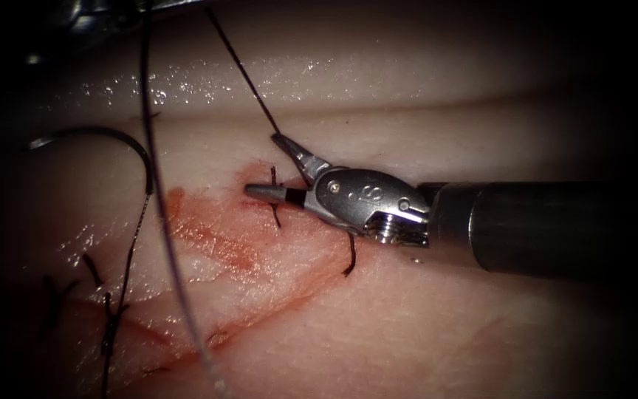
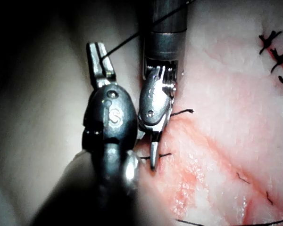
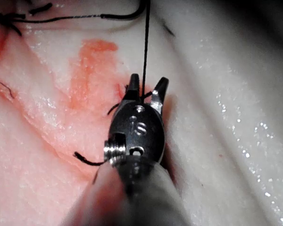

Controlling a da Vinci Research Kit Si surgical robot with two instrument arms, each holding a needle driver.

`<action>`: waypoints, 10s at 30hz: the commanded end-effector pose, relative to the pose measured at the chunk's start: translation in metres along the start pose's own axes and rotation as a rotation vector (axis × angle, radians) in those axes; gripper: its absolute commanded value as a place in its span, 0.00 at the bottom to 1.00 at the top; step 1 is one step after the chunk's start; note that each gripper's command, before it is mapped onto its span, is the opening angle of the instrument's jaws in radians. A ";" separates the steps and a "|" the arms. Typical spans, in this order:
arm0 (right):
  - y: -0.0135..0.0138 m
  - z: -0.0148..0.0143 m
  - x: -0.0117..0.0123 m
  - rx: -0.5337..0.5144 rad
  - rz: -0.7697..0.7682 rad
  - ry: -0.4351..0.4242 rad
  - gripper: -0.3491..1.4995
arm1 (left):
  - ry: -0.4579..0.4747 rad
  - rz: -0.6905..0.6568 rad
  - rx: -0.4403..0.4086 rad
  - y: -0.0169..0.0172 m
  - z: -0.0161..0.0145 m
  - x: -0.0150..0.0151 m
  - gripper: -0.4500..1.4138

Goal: Wound Closure

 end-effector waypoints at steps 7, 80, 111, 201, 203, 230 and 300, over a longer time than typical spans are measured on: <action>-0.0001 -0.0008 0.0005 0.022 -0.019 0.008 0.00 | 0.011 0.008 -0.010 0.0008 -0.0002 0.0001 0.00; 0.0121 -0.0263 0.0059 -0.104 -0.232 -0.265 0.89 | -0.489 -0.254 -0.330 0.0256 0.0063 -0.0231 0.77; 0.0063 -0.0173 0.0048 -0.052 -0.248 -0.143 0.87 | -0.479 0.107 -0.144 0.0180 0.0124 -0.0278 0.44; -0.0022 -0.0039 0.0015 0.246 -0.534 0.126 0.81 | -0.449 0.170 -0.213 0.0157 0.0093 -0.0222 0.00; -0.0022 -0.0038 0.0015 0.250 -0.535 0.129 0.80 | -0.449 0.170 -0.213 0.0157 0.0093 -0.0222 0.00; -0.0024 -0.0034 -0.0002 0.249 -0.557 0.124 0.00 | -0.445 0.170 -0.216 0.0165 0.0095 -0.0219 0.00; 0.0038 -0.0153 0.0008 0.035 -0.167 0.008 0.45 | -0.745 -0.717 -0.070 0.0049 0.0051 -0.0386 0.72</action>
